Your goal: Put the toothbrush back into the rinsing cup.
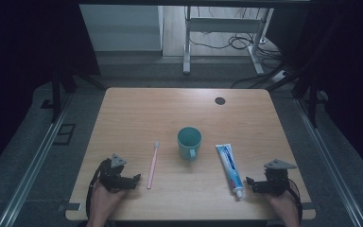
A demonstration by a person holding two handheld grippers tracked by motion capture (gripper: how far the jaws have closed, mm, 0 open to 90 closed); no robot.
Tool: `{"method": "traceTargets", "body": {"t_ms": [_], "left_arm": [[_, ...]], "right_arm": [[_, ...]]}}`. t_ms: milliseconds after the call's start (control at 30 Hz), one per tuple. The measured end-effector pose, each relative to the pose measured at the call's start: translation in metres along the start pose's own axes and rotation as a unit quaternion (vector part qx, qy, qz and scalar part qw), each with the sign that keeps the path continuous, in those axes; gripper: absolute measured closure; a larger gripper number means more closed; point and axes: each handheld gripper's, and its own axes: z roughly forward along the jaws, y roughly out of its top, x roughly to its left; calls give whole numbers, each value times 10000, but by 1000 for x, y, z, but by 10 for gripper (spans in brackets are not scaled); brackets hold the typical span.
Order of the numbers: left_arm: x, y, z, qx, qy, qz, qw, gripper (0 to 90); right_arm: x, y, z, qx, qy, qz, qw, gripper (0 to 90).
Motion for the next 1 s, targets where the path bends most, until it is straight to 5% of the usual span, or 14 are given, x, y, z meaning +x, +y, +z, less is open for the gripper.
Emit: {"method": "traceTargets", "body": {"t_ms": [1000], "left_arm": [[-1, 2, 0, 12, 39, -38, 10000, 22]], "right_arm": [[0, 1, 1, 0, -5, -3, 10000, 0]]}}
